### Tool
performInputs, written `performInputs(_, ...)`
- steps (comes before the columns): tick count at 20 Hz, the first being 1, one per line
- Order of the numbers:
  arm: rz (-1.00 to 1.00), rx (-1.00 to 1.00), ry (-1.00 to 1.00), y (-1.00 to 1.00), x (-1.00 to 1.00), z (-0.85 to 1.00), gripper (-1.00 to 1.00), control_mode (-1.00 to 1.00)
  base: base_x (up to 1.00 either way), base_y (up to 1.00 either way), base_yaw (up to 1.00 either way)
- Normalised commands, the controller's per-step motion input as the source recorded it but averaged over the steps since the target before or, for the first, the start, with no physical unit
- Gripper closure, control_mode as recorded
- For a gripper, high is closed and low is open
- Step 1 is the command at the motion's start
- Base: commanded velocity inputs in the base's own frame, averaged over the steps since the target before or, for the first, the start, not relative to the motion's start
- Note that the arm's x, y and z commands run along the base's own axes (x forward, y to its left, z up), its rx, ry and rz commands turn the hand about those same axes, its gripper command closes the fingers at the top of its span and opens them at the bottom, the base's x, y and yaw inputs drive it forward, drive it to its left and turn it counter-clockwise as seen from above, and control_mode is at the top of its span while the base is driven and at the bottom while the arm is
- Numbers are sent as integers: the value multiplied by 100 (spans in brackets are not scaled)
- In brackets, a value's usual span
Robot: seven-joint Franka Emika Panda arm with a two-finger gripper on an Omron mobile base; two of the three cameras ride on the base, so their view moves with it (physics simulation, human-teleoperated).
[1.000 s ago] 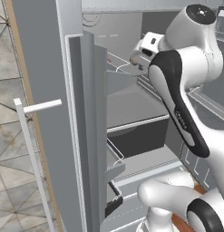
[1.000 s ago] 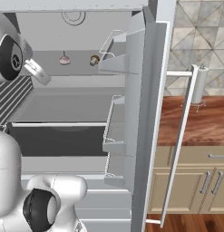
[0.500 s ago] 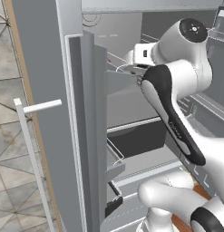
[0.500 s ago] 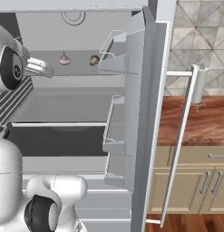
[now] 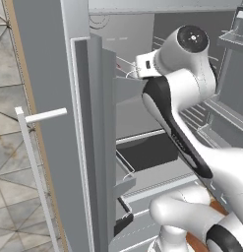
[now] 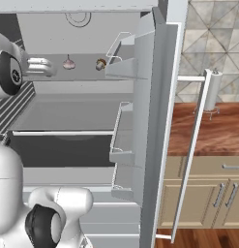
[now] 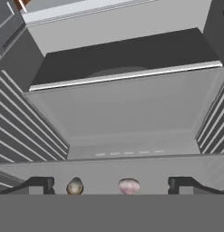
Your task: Retrieve the bottle and the shaker from the cabinet and place them next to the mixing bowl on the counter. Then add garlic from the fridge to the mixing bowl.
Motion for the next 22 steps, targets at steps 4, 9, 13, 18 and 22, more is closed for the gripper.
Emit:
performInputs(4, 0, 0, 0, 2, 30, 0, -100, -100, 0, 0, 0)
performInputs(9, 0, 1, 0, 9, 31, 0, -100, -100, 0, 0, 0)
performInputs(13, 2, 3, 0, 7, 36, 0, -100, -100, 0, 0, 0)
performInputs(18, 7, 4, 1, 0, 26, -1, -100, -100, 0, 0, 0)
performInputs(22, 4, 0, 0, 0, 21, -12, -100, -100, 0, 0, 0)
